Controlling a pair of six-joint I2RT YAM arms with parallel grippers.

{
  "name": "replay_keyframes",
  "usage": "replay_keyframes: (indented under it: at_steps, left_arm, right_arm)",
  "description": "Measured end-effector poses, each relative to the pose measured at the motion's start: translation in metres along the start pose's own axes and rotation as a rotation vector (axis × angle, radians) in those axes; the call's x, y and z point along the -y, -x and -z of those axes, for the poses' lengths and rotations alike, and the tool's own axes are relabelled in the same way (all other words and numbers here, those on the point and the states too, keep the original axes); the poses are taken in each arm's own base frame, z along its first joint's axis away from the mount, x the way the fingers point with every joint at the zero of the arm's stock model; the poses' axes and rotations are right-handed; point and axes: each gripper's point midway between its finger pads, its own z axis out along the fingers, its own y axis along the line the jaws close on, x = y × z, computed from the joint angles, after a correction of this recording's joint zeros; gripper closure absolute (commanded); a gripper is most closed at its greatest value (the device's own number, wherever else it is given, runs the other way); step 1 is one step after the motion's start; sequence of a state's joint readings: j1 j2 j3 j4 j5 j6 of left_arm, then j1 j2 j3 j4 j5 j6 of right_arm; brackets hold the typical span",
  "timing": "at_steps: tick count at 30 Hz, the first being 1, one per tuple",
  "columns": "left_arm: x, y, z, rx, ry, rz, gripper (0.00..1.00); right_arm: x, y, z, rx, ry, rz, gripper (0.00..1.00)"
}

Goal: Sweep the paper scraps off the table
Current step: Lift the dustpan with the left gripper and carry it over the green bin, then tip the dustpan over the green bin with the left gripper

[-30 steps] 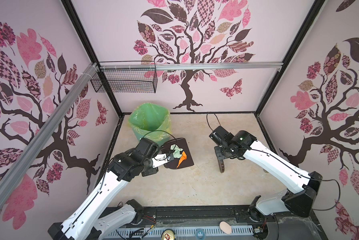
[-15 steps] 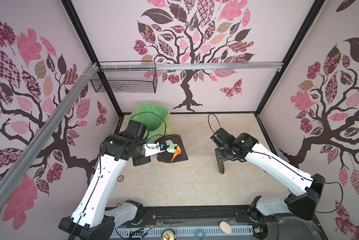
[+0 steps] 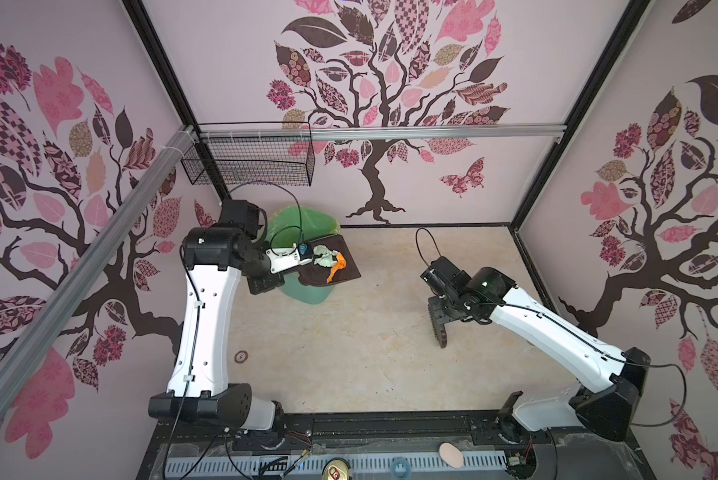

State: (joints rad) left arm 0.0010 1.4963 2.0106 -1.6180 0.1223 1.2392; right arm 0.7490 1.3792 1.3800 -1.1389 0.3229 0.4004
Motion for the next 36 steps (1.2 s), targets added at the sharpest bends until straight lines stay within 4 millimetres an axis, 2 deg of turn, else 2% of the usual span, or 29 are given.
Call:
replay_keyframes:
  at_steps: [7,9,13,17,24,30,36]
  left_arm:
    - [-0.083,-0.022,0.001,-0.013,0.12,0.04,1.0]
    - [-0.098,-0.029,-0.006,-0.032,0.131,0.037,1.0]
    - [-0.105,-0.042,-0.027,-0.095,0.093,0.008,1.0]
    - [-0.115,-0.052,-0.038,-0.151,0.084,-0.026,1.0]
    - [-0.129,-0.068,-0.045,-0.247,0.099,-0.077,1.0]
    - [-0.145,-0.078,-0.042,-0.34,0.163,-0.154,1.0]
    - [-0.156,-0.078,-0.042,-0.441,0.207,-0.293,1.0]
  right_arm:
    - [-0.002,0.001,-0.001,0.003,0.008,0.006,1.0]
    - [-0.002,0.001,-0.002,0.003,0.009,0.006,1.0]
    - [-0.002,0.002,-0.002,0.006,0.01,0.007,1.0]
    - [-0.003,0.001,-0.004,0.006,0.012,0.008,1.0]
    - [-0.004,0.0,-0.01,0.007,0.013,0.01,1.0]
    - [-0.005,0.001,-0.012,0.013,0.014,0.014,1.0]
    - [-0.005,0.001,-0.012,0.016,0.014,0.014,1.0]
